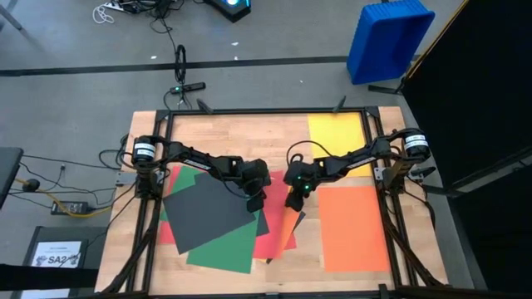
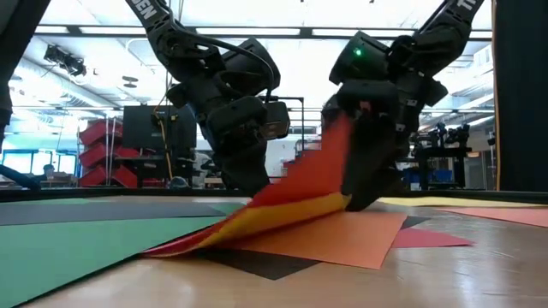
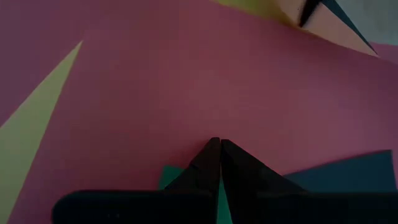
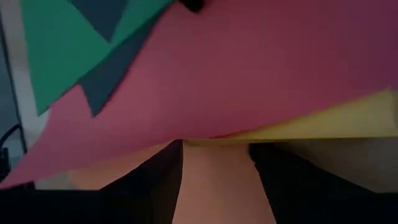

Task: Organize paper
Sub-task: Stack the yellow colored paper on top of the yellow colored papers

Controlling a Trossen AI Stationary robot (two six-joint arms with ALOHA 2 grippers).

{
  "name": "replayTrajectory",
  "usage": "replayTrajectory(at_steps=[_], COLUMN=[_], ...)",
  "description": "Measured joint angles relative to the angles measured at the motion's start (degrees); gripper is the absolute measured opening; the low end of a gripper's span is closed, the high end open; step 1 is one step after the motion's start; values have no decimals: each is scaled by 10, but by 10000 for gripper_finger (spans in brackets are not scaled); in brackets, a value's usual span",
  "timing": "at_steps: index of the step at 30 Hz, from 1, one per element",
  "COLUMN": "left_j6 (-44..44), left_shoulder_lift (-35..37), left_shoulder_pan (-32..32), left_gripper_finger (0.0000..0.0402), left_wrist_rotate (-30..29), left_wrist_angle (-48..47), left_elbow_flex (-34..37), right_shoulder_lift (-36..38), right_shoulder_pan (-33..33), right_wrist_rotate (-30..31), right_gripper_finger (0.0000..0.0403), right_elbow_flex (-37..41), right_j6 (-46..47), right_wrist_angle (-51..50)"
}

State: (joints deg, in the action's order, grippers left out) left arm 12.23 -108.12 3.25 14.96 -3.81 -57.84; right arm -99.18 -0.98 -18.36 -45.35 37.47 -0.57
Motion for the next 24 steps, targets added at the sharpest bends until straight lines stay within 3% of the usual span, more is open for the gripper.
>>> replayTrajectory(at_steps=[12,24], left_j6=[0,-12], left_shoulder_lift=[0,0], left_shoulder_pan=[0,0], left_gripper_finger=[0,0], left_wrist_rotate=[2,2], left_wrist_angle=[1,1], left_elbow_flex=[0,0], right_shoulder_lift=[2,7], right_shoulder_pan=[-22,-26], right_wrist_rotate=[-52,-85], right_gripper_finger=[178,178], right_elbow_flex=[69,84], right_j6=[27,27], right_wrist_angle=[136,147])
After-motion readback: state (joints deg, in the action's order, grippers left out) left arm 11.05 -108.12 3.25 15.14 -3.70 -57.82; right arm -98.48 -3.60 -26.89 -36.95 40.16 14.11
